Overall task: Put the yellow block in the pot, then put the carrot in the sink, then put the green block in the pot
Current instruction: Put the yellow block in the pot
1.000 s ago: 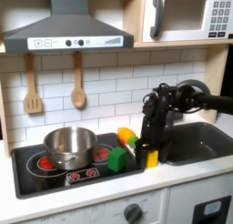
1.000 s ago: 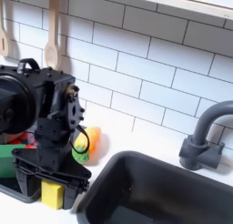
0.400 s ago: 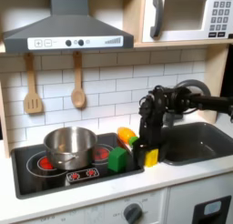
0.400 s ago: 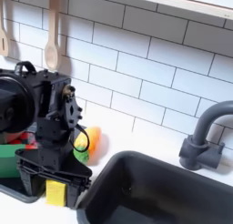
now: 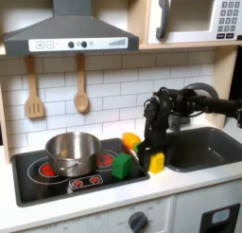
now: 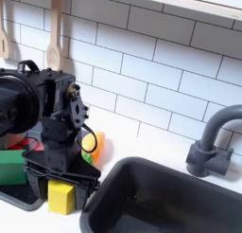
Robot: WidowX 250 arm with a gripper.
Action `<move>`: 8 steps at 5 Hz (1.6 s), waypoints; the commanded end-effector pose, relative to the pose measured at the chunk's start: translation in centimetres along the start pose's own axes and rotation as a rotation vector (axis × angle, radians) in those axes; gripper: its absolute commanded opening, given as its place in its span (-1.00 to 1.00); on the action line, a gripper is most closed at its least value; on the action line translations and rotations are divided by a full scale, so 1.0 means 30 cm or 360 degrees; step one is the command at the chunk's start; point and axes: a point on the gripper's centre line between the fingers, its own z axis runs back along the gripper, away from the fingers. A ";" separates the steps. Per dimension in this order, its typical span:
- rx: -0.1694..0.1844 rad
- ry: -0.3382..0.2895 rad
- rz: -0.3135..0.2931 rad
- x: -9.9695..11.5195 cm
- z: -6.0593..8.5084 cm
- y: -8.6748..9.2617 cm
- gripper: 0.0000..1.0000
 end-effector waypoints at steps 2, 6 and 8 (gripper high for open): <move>-0.0022 0.0001 0.0035 -0.024 0.010 -0.010 -1.00; -0.0062 -0.0158 0.0083 -0.011 0.279 0.037 -1.00; -0.0010 -0.0179 0.0240 -0.022 0.334 0.180 -1.00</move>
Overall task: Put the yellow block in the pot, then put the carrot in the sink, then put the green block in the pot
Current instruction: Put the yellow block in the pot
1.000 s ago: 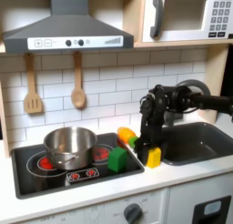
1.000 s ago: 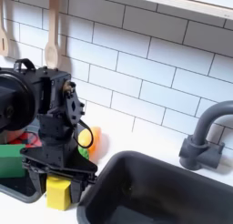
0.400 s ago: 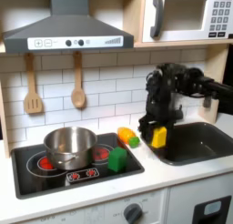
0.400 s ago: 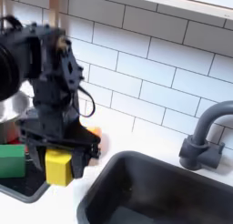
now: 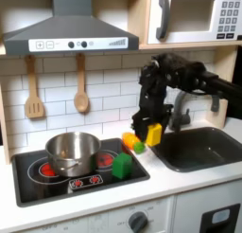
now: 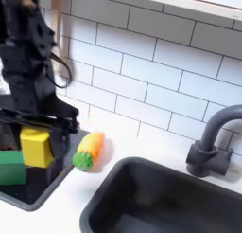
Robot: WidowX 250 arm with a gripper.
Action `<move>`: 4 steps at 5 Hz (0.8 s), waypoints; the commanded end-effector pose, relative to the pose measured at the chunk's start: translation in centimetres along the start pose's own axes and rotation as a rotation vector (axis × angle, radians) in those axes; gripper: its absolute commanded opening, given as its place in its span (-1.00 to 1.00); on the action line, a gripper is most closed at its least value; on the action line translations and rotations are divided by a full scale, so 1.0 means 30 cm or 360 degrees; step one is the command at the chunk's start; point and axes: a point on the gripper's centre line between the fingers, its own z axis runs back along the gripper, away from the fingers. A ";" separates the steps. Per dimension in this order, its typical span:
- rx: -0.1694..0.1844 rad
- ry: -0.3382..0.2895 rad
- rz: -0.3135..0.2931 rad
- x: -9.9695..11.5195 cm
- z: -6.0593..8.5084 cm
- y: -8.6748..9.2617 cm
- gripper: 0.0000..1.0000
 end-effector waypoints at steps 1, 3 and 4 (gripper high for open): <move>0.0061 -0.0010 0.0117 0.010 0.017 0.125 -1.00; 0.0114 -0.0057 0.0217 0.042 0.061 0.254 -1.00; 0.0138 -0.0057 0.0238 0.057 0.066 0.300 -1.00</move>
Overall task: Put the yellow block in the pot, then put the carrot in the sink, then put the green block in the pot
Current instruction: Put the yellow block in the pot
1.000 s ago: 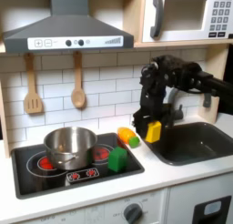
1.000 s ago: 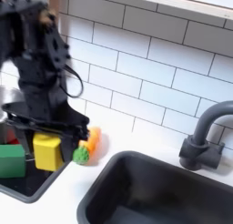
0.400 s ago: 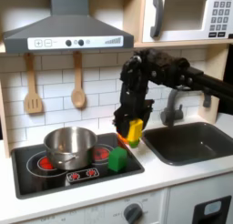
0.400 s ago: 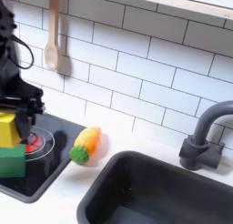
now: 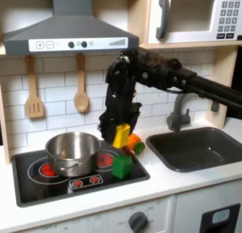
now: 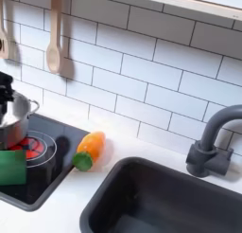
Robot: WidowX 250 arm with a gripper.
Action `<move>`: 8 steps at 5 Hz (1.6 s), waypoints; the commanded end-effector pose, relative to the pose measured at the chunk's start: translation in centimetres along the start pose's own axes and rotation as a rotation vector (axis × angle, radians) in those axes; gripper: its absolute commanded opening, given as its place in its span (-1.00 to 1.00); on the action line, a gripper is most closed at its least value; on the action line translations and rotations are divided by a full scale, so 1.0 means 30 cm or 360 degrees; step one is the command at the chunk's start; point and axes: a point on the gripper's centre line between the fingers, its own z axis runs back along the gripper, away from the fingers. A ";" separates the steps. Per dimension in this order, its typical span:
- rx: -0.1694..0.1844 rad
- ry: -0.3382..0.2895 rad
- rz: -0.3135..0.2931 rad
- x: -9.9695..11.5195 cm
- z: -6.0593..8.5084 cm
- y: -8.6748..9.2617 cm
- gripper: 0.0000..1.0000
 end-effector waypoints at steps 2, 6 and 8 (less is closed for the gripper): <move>0.0054 -0.0005 0.0107 0.071 0.009 0.156 -1.00; 0.0081 -0.0009 0.0144 0.220 -0.050 0.210 -1.00; 0.0087 0.0030 0.0148 0.292 -0.106 0.221 -1.00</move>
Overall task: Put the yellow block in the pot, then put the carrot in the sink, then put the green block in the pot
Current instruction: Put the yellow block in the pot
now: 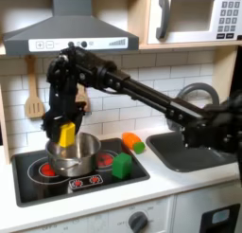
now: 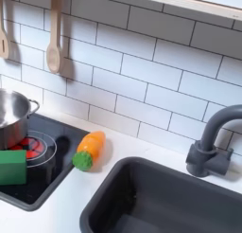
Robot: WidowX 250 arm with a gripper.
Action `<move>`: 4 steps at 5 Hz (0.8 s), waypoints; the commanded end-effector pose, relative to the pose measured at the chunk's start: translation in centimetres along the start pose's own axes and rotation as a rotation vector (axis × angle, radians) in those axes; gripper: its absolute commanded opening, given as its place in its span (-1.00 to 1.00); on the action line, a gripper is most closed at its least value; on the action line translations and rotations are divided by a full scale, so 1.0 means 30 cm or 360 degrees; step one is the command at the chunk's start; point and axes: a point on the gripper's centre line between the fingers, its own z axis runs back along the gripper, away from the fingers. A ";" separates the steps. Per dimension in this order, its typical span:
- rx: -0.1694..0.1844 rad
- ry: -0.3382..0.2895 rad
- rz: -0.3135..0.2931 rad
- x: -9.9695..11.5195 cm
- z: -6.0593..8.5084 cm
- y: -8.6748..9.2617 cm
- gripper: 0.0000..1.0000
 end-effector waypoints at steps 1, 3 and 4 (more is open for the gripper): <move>-0.0015 0.0030 -0.0006 0.042 -0.042 -0.022 -1.00; -0.0022 0.0029 -0.0074 0.048 -0.057 -0.086 -1.00; -0.0015 0.0005 -0.0084 0.059 -0.047 -0.102 -1.00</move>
